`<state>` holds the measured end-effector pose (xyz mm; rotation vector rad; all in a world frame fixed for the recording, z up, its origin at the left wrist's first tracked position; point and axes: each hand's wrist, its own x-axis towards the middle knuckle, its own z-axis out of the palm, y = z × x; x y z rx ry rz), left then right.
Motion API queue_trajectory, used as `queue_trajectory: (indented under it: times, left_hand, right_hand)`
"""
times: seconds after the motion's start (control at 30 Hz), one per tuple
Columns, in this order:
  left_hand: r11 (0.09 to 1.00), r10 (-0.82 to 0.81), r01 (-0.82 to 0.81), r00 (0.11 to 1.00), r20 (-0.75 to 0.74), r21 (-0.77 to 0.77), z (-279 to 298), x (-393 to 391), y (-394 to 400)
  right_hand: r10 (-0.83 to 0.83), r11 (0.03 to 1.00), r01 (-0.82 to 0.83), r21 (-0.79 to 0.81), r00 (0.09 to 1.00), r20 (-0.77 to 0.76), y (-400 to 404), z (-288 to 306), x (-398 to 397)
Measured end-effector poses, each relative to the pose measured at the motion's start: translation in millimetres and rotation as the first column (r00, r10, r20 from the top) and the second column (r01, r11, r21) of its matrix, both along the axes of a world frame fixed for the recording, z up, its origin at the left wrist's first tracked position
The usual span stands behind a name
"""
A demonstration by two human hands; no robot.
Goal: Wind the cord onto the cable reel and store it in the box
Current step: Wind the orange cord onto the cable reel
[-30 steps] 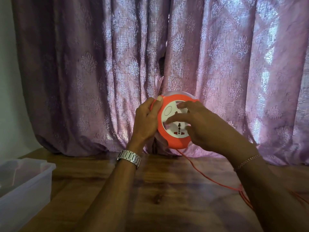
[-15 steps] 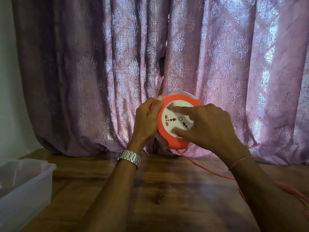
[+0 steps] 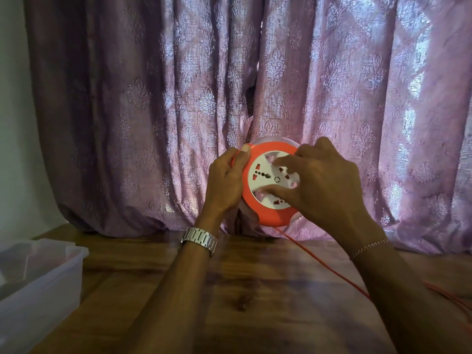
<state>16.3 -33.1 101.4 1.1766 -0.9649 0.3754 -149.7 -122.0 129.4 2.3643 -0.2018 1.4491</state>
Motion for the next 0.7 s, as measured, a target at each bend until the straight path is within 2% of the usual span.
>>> queue_trajectory:
  times: [0.1,0.17,0.27,0.57,0.7]
  left_hand:
    - [1.0,0.014,-0.014,1.0,-0.011,-0.001,-0.4,0.2,-1.1]
    - [1.0,0.012,-0.012,1.0,-0.015,-0.001,-1.1,2.5,-2.3]
    - [1.0,0.004,-0.004,1.0,-0.003,0.0,-1.5,4.1,-2.6]
    - [1.0,0.014,-0.015,0.999,0.029,0.024,-2.5,3.7,-2.3]
    - [0.999,0.032,-0.032,0.998,0.047,0.012,-1.6,1.7,-2.2]
  right_hand:
    - [0.176,0.983,-0.182,-0.014,0.968,-0.181,-5.6,3.4,-1.8]
    - [0.2,0.979,-0.204,0.017,0.934,-0.295,-9.5,2.1,-0.1]
    - [0.161,0.984,-0.177,-0.01,0.921,-0.354,-8.7,1.4,1.1]
    - [0.061,0.991,-0.091,-0.095,0.958,-0.281,-5.3,-2.2,4.2]
    - [0.047,0.998,-0.054,-0.02,0.969,-0.241,-2.9,-4.3,2.7]
